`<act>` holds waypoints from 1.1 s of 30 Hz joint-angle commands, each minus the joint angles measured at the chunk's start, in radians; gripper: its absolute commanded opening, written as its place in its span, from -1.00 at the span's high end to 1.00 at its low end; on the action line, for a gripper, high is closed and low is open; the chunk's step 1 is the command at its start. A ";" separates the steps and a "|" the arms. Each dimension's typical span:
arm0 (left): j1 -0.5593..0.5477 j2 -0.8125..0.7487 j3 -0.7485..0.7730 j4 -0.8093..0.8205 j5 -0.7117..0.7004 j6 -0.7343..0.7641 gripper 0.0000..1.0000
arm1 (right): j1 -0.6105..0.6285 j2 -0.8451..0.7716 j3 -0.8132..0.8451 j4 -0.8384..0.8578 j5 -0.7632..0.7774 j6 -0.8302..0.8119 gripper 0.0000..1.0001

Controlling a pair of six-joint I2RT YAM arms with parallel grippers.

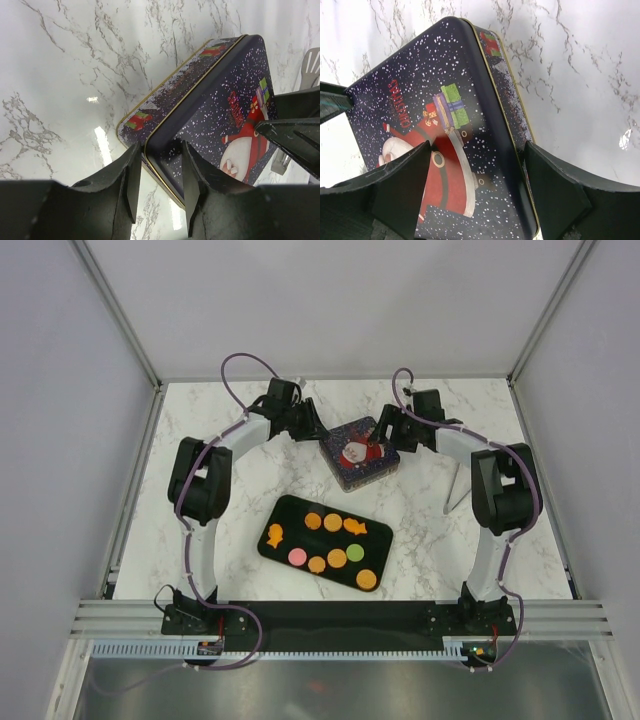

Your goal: Pack the cookies

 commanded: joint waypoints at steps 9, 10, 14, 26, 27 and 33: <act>-0.010 0.093 -0.038 -0.166 -0.053 0.059 -0.02 | 0.031 -0.082 -0.031 0.001 -0.127 0.048 -0.67; -0.010 0.088 -0.035 -0.164 -0.053 0.059 -0.06 | 0.031 -0.094 -0.034 0.001 -0.134 0.049 -0.67; -0.010 0.085 -0.017 -0.163 -0.041 0.053 -0.11 | 0.031 -0.122 -0.028 0.007 -0.200 0.074 -0.67; -0.010 0.065 -0.030 -0.143 -0.033 0.055 -0.20 | 0.022 -0.091 0.009 0.093 -0.309 0.167 -0.66; -0.010 0.065 -0.032 -0.141 -0.033 0.055 -0.22 | 0.012 -0.089 0.012 0.120 -0.320 0.183 -0.66; -0.010 0.068 -0.043 -0.133 -0.042 0.049 -0.22 | 0.005 -0.138 0.030 0.091 -0.239 0.187 -0.66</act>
